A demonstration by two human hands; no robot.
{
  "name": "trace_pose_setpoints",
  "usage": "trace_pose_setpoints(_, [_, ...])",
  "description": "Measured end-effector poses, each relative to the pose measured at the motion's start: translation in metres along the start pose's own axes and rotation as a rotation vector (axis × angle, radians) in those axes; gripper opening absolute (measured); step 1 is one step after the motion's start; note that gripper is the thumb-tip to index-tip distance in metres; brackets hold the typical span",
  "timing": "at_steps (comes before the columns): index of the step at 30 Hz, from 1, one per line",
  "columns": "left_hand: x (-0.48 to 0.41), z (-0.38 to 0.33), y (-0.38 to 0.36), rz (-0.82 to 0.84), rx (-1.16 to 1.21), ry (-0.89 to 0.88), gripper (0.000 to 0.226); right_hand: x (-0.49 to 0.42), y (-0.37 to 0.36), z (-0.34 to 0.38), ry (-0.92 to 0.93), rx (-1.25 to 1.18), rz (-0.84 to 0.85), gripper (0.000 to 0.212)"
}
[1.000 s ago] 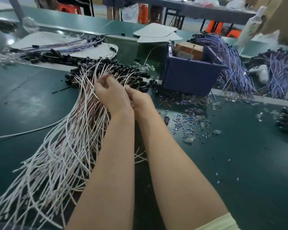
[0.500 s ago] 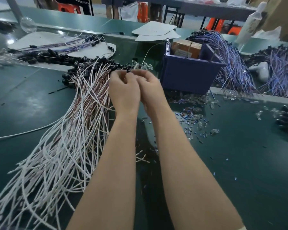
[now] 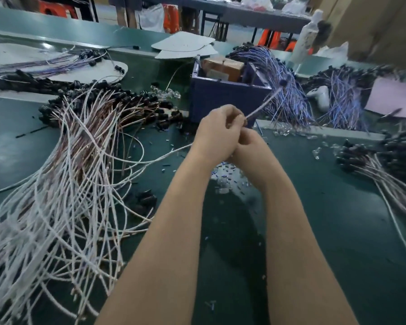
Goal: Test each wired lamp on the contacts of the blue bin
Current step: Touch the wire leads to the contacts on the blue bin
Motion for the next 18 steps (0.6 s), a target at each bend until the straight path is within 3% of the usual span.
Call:
trace_pose_setpoints(3, [0.008, -0.001, -0.024, 0.079, -0.096, -0.097, 0.017, 0.002, 0.017, -0.022, -0.035, -0.132, -0.194, 0.031])
trace_pose_setpoints(5, [0.01, 0.002, -0.024, -0.016, -0.216, -0.132, 0.026, -0.001, 0.03, -0.036, -0.048, -0.208, -0.359, 0.028])
trace_pose_setpoints(8, [0.009, 0.025, -0.007, -0.104, -0.437, 0.004, 0.03, 0.002, 0.062, -0.063, -0.152, -0.551, -0.696, 0.028])
trace_pose_setpoints(11, [0.01, 0.044, -0.001, -0.042, -0.404, 0.081, 0.029, 0.011, 0.078, -0.083, -0.205, -0.777, -0.878, 0.028])
trace_pose_setpoints(14, [0.01, 0.043, -0.009, -0.02, -0.201, 0.042, 0.025, 0.004, 0.06, -0.081, -0.216, -0.738, -0.726, 0.021])
trace_pose_setpoints(18, [0.011, 0.039, -0.016, 0.009, -0.097, -0.032, 0.016, -0.009, 0.031, -0.064, -0.132, -0.356, -0.379, 0.016])
Point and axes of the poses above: each hand's wrist, its own x-axis away from the middle knuckle, its own y-axis out of the back of the hand, z = x × y, the point moved 6 cm from there along -x, towards the middle knuckle, and after that the axes turned 12 degrees about x, right-handed, at the moved point
